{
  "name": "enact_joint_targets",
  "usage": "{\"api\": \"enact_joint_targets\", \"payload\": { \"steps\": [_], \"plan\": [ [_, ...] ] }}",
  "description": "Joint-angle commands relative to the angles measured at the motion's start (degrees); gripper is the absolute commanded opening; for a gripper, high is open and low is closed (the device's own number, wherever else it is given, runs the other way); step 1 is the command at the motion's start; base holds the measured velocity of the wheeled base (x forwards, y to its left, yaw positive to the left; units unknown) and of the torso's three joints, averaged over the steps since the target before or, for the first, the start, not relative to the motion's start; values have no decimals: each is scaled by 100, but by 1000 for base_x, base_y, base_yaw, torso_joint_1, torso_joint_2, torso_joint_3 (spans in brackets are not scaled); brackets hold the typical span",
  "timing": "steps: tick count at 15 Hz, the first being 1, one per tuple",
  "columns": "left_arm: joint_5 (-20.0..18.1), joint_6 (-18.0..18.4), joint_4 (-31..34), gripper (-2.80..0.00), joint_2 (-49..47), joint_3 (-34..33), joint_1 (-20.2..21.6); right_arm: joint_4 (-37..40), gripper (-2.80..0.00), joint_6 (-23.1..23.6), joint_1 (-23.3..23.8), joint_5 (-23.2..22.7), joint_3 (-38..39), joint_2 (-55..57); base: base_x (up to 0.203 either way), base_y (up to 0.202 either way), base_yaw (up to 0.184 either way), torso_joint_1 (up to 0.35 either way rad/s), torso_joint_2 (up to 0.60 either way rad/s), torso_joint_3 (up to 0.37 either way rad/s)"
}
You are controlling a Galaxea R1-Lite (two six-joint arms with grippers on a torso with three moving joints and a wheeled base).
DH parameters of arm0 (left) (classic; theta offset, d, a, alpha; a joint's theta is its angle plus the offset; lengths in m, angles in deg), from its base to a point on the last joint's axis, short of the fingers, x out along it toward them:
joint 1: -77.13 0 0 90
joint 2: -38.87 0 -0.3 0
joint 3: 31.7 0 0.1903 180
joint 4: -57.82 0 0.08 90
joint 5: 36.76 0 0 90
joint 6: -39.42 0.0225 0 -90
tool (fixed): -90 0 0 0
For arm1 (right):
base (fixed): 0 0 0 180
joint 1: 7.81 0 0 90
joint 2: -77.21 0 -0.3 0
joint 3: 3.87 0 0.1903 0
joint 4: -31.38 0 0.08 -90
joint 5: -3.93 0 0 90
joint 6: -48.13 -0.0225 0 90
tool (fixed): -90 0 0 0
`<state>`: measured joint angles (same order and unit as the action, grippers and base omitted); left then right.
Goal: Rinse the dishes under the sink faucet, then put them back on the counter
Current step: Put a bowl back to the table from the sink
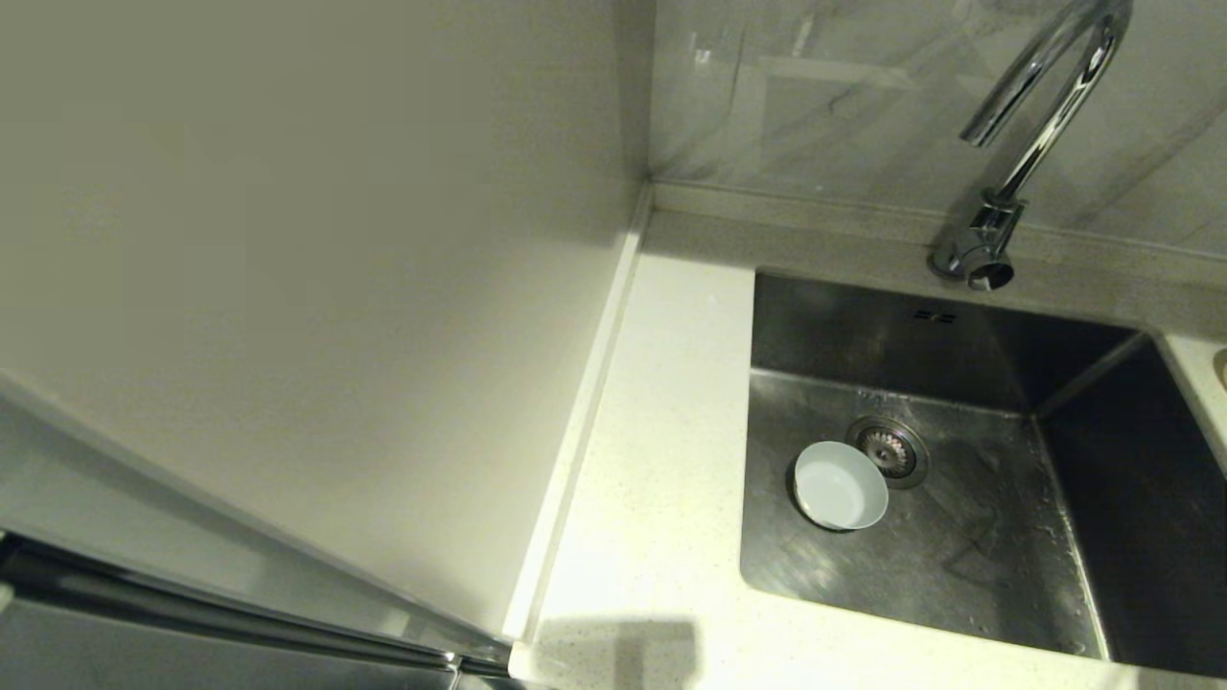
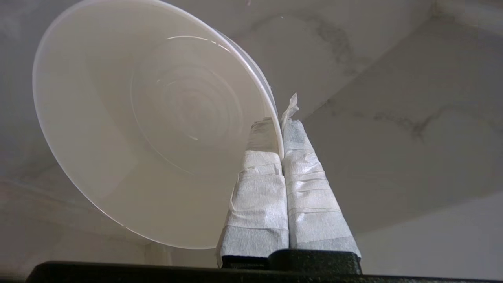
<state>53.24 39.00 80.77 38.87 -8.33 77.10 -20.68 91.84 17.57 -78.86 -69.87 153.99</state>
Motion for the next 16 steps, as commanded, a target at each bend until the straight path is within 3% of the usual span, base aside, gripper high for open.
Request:
{"api": "enact_joint_targets", "payload": {
  "steps": [1, 3, 5, 7, 9, 11, 12, 15, 16],
  "plan": [
    [0, -2, -2, -280, 0, -18, 2, 372, -280, -55, 2, 56, 289, -45, 0, 0, 0, 0, 0, 0],
    [0, -2, -2, -280, 7, -18, 2, 2196, -280, -343, 6, 166, -249, -83, 0, 0, 0, 0, 0, 0],
    [0, -2, -2, -280, 0, -18, -3, 5203, -280, -1004, 8, 356, -1303, -106, 0, 0, 0, 0, 0, 0],
    [0, -2, -2, -280, 0, -18, 2, 8407, -280, -1948, 9, 391, -2681, -47, 0, 0, 0, 0, 0, 0],
    [0, -2, -2, -280, 0, -18, 2, 11017, -280, -3417, 11, 237, -3882, 127, 0, 0, 0, 0, 0, 0],
    [0, -2, -2, -280, 0, -18, 2, 12207, -280, -4875, 76, 98, -4246, 383, 0, 0, 0, 0, 0, 0],
    [0, -2, -2, -280, 0, -18, 2, 12732, -280, -5295, 163, -29, -4296, 495, 0, 0, 0, 0, 0, 0],
    [0, -2, -2, -280, 0, -18, -2, 14090, -280, -6029, 498, -1178, -4549, 701, 0, 0, 0, 0, 0, 0],
    [0, -2, -2, -280, 0, -18, 2, 14454, -280, -6485, 519, -1370, -4658, 802, 0, 0, 0, 0, 0, 0]
  ]
}}
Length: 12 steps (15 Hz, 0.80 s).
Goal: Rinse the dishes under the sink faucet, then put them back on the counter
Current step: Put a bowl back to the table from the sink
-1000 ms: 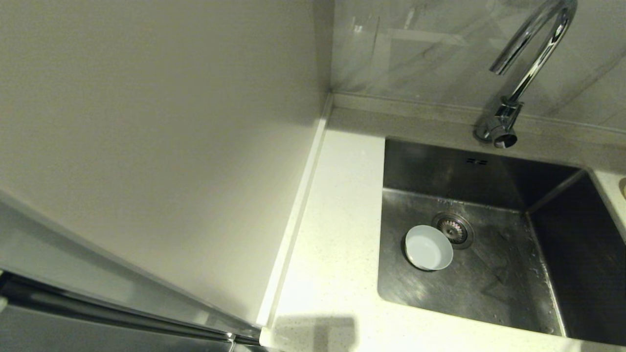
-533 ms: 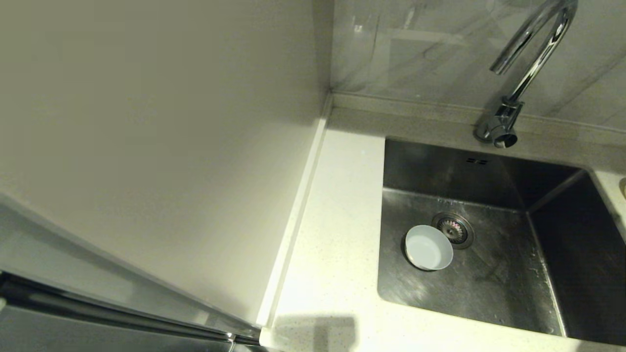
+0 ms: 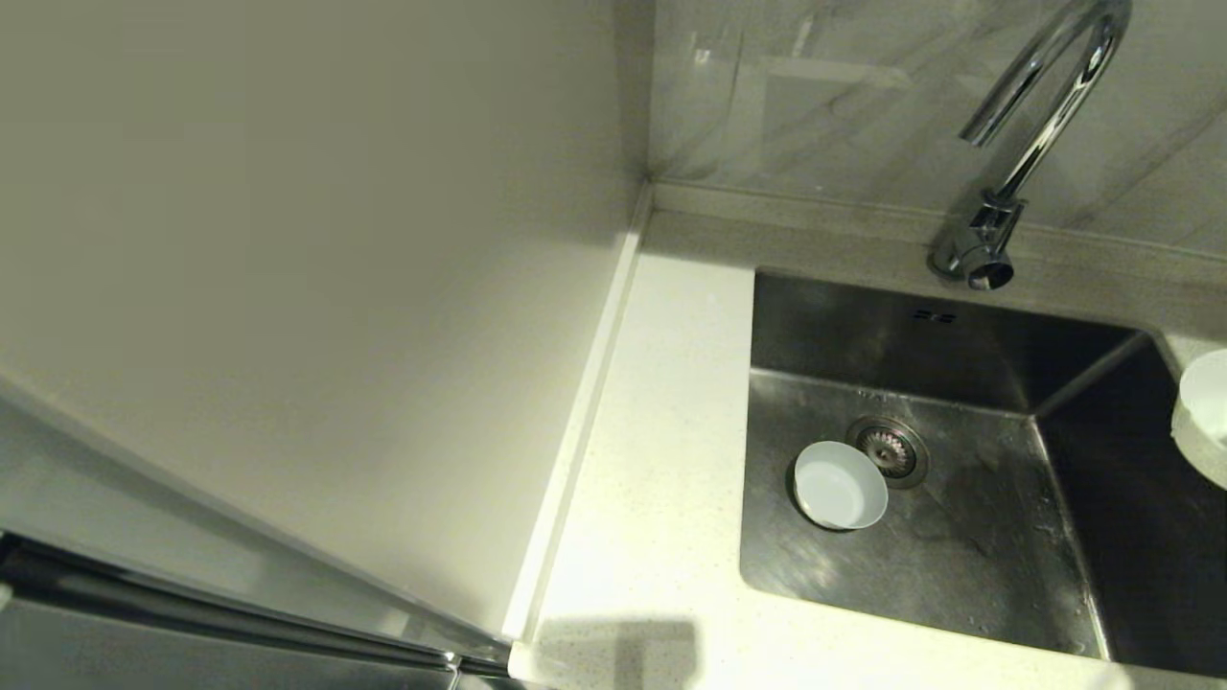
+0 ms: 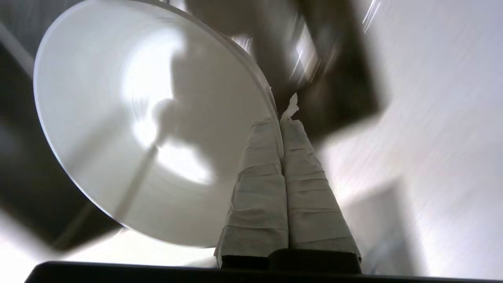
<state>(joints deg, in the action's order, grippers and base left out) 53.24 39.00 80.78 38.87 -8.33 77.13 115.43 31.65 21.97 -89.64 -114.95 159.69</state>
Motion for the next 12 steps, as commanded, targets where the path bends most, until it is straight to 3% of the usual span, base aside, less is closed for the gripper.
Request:
{"api": "enact_joint_targets", "payload": {
  "steps": [1, 3, 7, 10, 12],
  "plan": [
    [0, -2, -3, -280, 0, -18, 0, 1132, -280, -994, 73, -373, -230, 336, 0, 0, 0, 0, 0, 0],
    [0, -2, -3, -280, 0, -18, 0, 1712, -280, -1815, -5, -694, -353, 548, 0, 0, 0, 0, 0, 0],
    [0, -2, -3, -280, 0, -18, 0, 1805, -280, -2039, 32, -565, -145, 621, 0, 0, 0, 0, 0, 0],
    [0, -2, -3, -280, 0, -18, 0, 772, -280, -2151, 203, -298, -26, 685, 0, 0, 0, 0, 0, 0],
    [0, -2, -3, -280, 0, -18, 0, -88, -280, -3281, 132, 167, 4, 835, 0, 0, 0, 0, 0, 0]
  ]
}}
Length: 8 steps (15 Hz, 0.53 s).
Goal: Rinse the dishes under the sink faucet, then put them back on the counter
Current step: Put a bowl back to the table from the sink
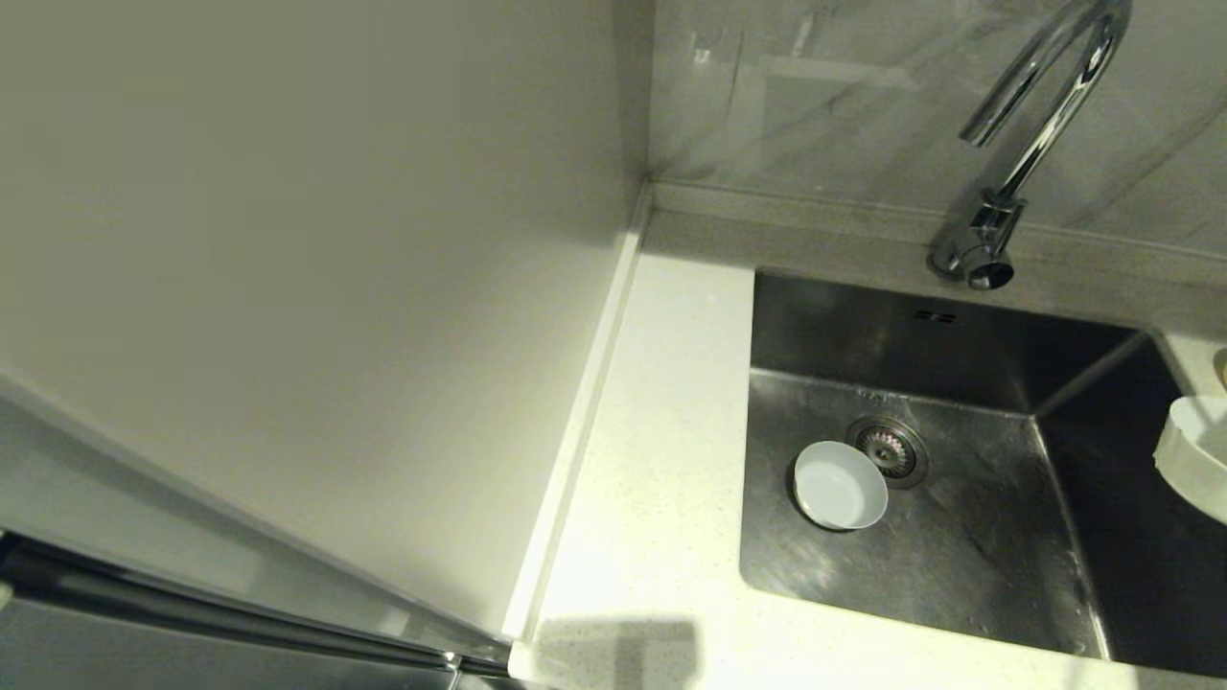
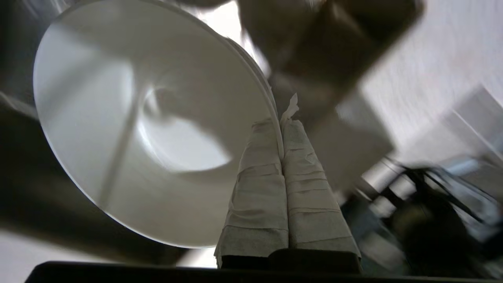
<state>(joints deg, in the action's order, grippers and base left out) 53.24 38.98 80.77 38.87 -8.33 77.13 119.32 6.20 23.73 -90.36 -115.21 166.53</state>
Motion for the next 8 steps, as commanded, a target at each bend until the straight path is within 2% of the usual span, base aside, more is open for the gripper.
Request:
{"api": "enact_joint_targets", "payload": {
  "steps": [1, 3, 4, 6, 8],
  "plan": [
    [0, 0, -2, -280, 0, -18, 0, -655, -280, -1177, -136, 735, 41, 328, 0, 0, 0, 0, 0, 0],
    [0, 0, -2, -280, 0, -18, 0, -766, -280, -1704, -142, 1273, 85, 685, 0, 0, 0, 0, 0, 0],
    [7, 0, -2, -280, 0, -18, -8, -777, -280, -1753, 67, 1322, 146, 733, 0, 0, 0, 0, 0, 0],
    [0, 0, -2, -280, 0, -18, 0, -782, -280, -1558, 599, 1345, 359, 782, 0, 0, 0, 0, 0, 0],
    [0, 0, -2, -280, 0, -18, 0, -802, -280, -1174, 1239, 1338, 532, 870, 0, 0, 0, 0, 0, 0]
  ]
}}
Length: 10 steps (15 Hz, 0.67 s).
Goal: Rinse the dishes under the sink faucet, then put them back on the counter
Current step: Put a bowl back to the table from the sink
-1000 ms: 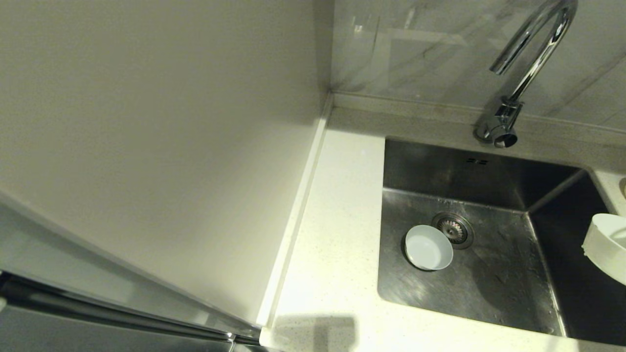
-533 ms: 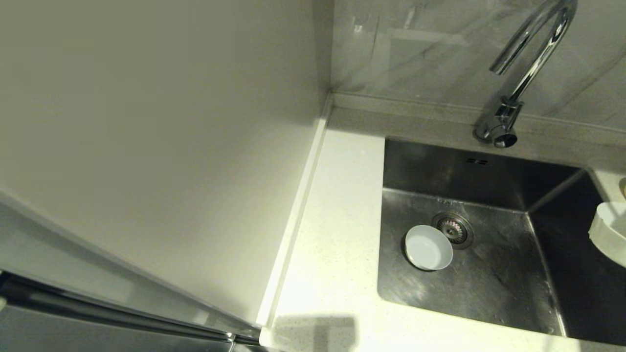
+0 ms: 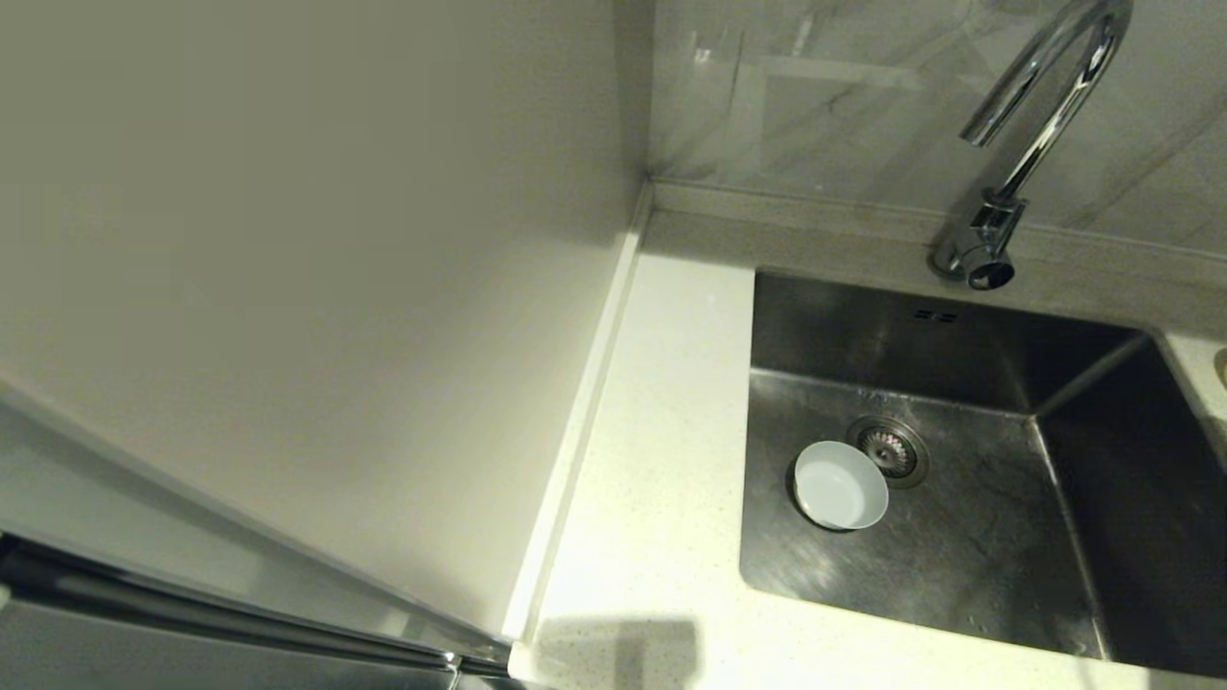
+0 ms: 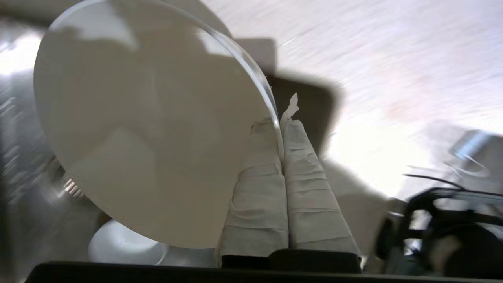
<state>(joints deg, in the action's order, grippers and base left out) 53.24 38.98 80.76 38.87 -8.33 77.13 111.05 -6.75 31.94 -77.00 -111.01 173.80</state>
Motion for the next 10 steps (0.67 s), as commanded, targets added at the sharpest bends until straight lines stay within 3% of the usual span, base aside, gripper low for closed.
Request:
{"api": "enact_joint_targets", "payload": {
  "steps": [1, 4, 10],
  "plan": [
    [0, 0, -2, -280, 0, -18, 0, -29, -280, 305, 704, -11, 128, 266, 0, 0, 0, 0, 0, 0],
    [0, 0, -2, -280, 0, -18, -9, -876, -280, 701, 1065, -22, 115, 578, 0, 0, 0, 0, 0, 0],
    [0, 0, -2, -280, 0, -18, 0, -1641, -280, 1263, 1062, -603, 12, 717, 0, 0, 0, 0, 0, 0]
  ]
}}
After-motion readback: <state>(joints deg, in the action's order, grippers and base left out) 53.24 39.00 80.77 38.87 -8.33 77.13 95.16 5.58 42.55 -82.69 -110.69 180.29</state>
